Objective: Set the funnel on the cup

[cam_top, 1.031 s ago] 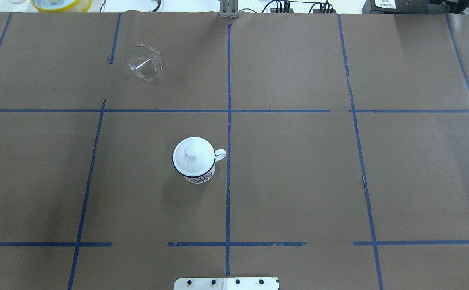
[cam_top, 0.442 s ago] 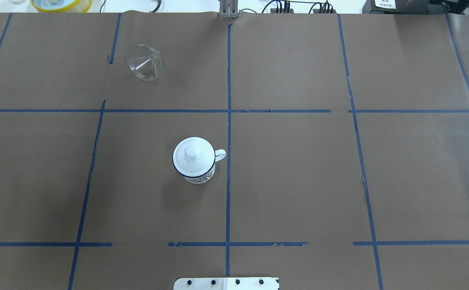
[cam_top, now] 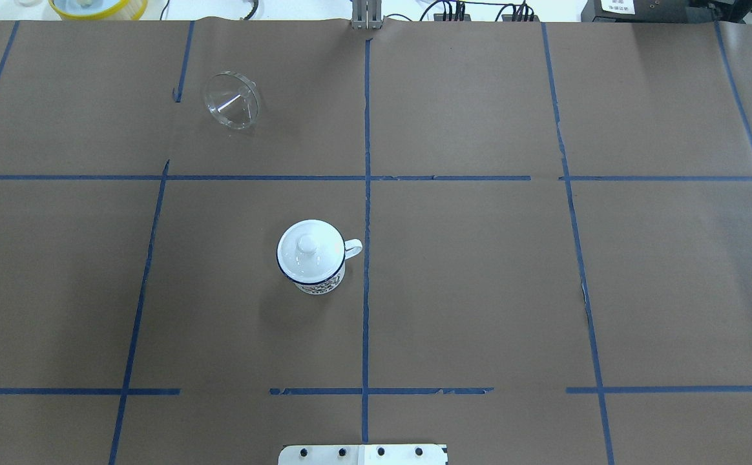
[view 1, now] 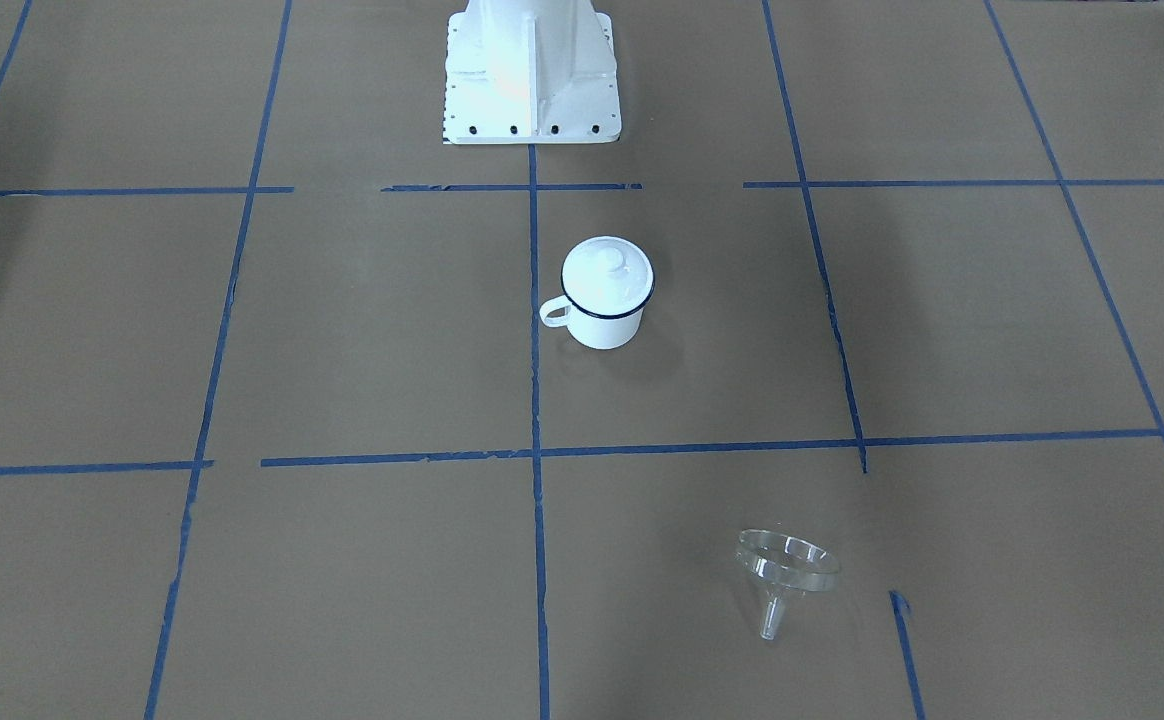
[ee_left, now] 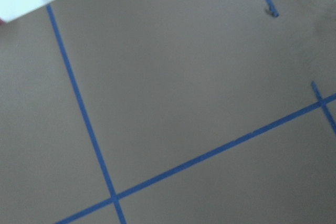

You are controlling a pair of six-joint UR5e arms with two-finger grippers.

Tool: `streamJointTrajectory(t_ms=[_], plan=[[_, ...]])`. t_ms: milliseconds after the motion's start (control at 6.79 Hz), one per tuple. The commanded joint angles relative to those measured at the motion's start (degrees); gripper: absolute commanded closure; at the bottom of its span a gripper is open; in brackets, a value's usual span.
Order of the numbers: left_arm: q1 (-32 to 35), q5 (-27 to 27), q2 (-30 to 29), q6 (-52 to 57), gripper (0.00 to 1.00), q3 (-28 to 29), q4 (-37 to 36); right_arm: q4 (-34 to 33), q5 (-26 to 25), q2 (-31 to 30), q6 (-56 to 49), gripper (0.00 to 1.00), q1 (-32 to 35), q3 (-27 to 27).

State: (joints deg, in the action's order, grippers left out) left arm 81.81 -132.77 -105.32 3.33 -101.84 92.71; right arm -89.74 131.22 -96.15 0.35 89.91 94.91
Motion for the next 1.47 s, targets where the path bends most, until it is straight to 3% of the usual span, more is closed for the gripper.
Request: streamJointTrajectory(t_ms=[0, 294, 736, 883, 1178, 1325], plan=[[-7.8, 1.4, -3.8, -23.3, 0.00, -4.0, 7.1, 0.0, 0.0, 0.0, 0.0, 0.00, 0.0, 0.0], [-15.8, 4.0, -10.4, -50.0, 0.00, -4.7, 9.0, 0.0, 0.0, 0.0, 0.0, 0.00, 0.0, 0.0], [-30.1, 4.3, -17.6, -67.5, 0.00, -5.4, 9.7, 0.0, 0.0, 0.0, 0.0, 0.00, 0.0, 0.0], [-33.4, 5.7, -20.0, -72.7, 0.00, -5.4, 6.4, 0.0, 0.0, 0.0, 0.0, 0.00, 0.0, 0.0], [-42.1, 18.8, -27.3, -73.5, 0.00, -5.4, -12.8, 0.0, 0.0, 0.0, 0.0, 0.00, 0.0, 0.0], [-43.4, 19.6, -28.0, -74.4, 0.00, -5.0, -15.6, 0.0, 0.0, 0.1, 0.0, 0.00, 0.0, 0.0]])
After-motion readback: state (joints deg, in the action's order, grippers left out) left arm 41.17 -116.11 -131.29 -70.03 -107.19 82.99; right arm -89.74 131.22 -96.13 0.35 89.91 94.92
